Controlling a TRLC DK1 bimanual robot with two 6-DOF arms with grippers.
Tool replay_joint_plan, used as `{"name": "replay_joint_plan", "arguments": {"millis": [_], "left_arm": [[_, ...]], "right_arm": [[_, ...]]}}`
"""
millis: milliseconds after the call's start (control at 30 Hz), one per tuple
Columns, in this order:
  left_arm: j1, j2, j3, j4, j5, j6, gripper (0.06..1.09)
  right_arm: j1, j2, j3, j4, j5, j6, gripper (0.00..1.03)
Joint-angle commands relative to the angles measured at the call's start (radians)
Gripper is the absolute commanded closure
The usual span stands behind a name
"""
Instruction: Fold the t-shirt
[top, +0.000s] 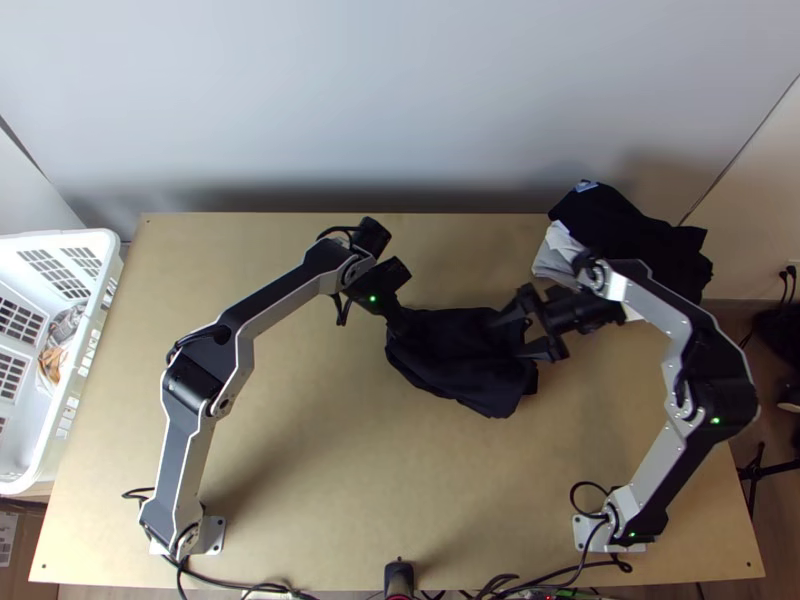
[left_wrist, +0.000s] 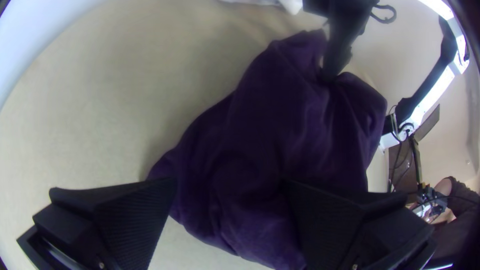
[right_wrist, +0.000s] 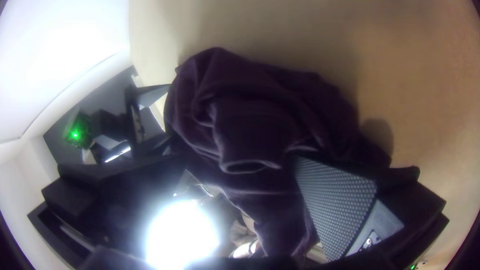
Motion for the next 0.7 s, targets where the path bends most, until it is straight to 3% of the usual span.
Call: {"name": "replay_joint_plan", "arguments": {"millis": [0, 200, 400, 533, 667], "left_arm": [[0.008, -0.012, -0.004, -0.006, 0.001, 0.000, 0.10], [0.008, -0.018, -0.002, -0.006, 0.001, 0.000, 0.10], [0.009, -0.036, 0.012, -0.008, 0.005, -0.028, 0.10], [0.006, -0.051, 0.018, -0.107, 0.140, -0.031, 0.10], [-0.006, -0.096, -0.091, -0.158, 0.172, 0.054, 0.10]], "right_arm": [[-0.126, -0.062, -0.063, -0.049, 0.001, -0.006, 0.05], [-0.126, -0.172, 0.043, -0.103, -0.001, -0.023, 0.05], [-0.006, -0.206, 0.230, -0.120, -0.001, 0.006, 0.05], [0.091, -0.203, 0.198, -0.138, -0.005, 0.034, 0.05], [0.166, -0.202, 0.113, -0.141, -0.010, -0.003, 0.05]]}}
